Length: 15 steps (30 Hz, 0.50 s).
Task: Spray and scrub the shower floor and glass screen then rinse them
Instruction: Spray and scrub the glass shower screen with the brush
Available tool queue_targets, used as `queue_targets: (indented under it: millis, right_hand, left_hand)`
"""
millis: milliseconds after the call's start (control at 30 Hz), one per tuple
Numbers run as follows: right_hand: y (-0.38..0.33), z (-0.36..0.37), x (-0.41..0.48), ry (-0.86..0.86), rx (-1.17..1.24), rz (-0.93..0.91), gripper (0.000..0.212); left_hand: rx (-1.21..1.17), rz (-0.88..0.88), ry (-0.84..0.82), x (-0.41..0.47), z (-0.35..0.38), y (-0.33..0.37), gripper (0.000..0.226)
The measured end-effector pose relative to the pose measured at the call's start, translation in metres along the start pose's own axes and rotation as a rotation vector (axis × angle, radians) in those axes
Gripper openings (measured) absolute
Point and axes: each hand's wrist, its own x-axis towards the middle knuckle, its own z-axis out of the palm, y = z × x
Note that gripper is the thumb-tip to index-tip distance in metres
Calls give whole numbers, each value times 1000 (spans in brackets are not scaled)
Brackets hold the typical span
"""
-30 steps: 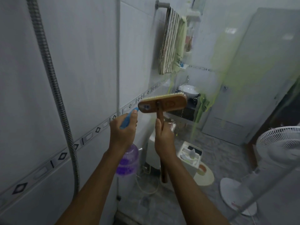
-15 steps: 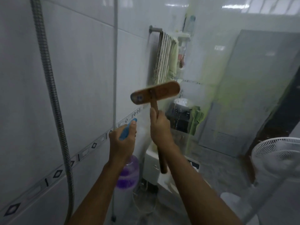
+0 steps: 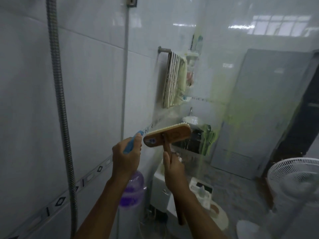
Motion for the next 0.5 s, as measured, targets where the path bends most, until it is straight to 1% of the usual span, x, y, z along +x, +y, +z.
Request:
queue_targets:
  millis: [67, 167, 233, 300, 367, 433, 500]
  right_hand:
    - [-28, -11, 21, 34, 11, -64, 43]
    - [-90, -42, 60, 136, 56, -175, 43]
    - [-105, -53, 70, 175, 44, -241, 42]
    - [-83, -44, 61, 143, 38, -208, 43]
    - [-31, -19, 35, 92, 34, -107, 45]
    - [23, 6, -4, 0, 5, 15, 35]
    - [65, 26, -42, -105, -21, 177, 26]
  left_hand:
    - [8, -12, -17, 0, 2, 1, 43]
    - [21, -27, -83, -9, 5, -4, 41]
    - [19, -71, -119, -19, 6, -14, 50]
    - [25, -90, -135, -30, 6, -26, 57]
    - [52, -79, -145, -37, 5, -35, 54]
    - [66, -64, -143, -41, 3, -41, 47]
    - [75, -59, -140, -41, 3, -45, 42]
